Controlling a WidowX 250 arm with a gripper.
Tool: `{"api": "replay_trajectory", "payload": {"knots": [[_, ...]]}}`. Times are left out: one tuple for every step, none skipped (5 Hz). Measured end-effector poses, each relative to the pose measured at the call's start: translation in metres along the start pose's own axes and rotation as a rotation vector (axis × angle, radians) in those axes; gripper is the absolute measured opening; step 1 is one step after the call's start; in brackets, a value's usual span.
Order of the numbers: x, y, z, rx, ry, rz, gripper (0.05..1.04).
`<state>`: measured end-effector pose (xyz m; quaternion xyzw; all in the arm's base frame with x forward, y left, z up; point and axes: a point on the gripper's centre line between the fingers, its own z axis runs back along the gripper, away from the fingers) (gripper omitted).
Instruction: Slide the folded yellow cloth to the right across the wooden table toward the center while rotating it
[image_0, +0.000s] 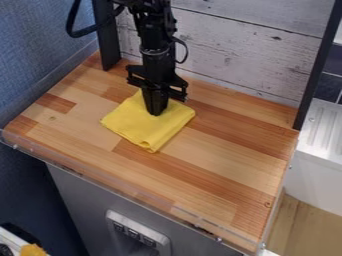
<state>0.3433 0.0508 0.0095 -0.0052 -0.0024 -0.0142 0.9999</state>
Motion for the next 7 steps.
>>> {"api": "replay_trajectory", "payload": {"knots": [[-0.005, -0.01, 0.0, 0.001, 0.018, 0.019, 0.095], [-0.013, -0.014, 0.003, 0.001, 0.058, 0.031, 0.243], [-0.017, -0.027, 0.021, 0.007, 0.048, 0.035, 0.497], [-0.021, -0.043, 0.036, 0.011, 0.036, 0.039, 0.794], [-0.024, -0.058, 0.052, 0.016, 0.012, 0.039, 0.993], [-0.027, -0.075, 0.065, 0.02, -0.01, 0.036, 1.001], [-0.03, -0.087, 0.073, 0.018, -0.018, 0.034, 1.001]]}}
